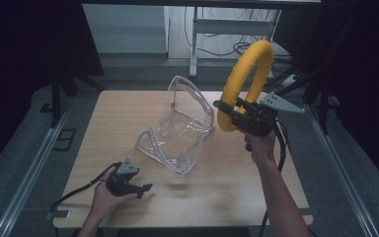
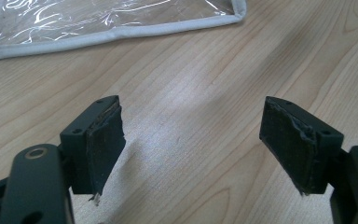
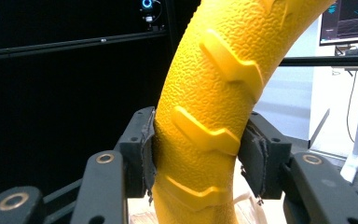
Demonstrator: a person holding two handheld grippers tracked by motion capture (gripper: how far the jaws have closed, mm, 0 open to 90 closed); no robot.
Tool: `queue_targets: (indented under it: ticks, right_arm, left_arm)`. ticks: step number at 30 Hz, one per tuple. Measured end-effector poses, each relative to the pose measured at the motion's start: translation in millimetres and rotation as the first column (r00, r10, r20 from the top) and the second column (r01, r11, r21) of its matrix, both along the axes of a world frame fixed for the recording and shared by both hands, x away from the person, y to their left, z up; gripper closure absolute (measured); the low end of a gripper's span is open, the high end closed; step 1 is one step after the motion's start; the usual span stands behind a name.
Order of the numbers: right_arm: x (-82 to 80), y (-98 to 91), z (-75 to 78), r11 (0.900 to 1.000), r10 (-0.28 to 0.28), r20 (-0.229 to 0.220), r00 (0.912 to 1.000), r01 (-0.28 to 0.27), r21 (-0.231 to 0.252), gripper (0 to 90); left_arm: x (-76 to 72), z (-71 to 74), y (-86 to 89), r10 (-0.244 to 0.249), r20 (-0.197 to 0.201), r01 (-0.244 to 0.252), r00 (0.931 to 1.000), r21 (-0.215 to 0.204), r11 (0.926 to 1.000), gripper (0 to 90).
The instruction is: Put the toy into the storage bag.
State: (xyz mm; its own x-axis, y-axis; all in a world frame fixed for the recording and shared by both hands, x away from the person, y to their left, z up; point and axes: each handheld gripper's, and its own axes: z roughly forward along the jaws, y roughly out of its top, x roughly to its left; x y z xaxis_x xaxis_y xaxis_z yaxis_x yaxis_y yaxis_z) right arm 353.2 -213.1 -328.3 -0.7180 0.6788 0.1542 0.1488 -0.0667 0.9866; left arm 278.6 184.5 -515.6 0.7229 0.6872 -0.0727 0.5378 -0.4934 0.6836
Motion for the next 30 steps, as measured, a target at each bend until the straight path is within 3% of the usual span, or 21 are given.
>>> queue_targets:
  ticks: [11, 30]
  right_arm:
    - [-2.1, 8.0, 7.7, 0.9998, 0.016, 0.038, 0.9991, -0.016, 0.009, 50.6]
    - [-12.6, 29.0, 32.5, 0.9936, 0.102, 0.089, 0.9909, -0.105, 0.040, 50.5]
  left_arm:
    - [-0.4, 0.5, 0.4, 0.003, 0.002, -0.002, 1.0000, -0.003, 1.0000, 21.6]
    - [-0.5, 0.7, 0.3, 0.001, -0.003, -0.001, 1.0000, 0.002, 1.0000, 21.6]
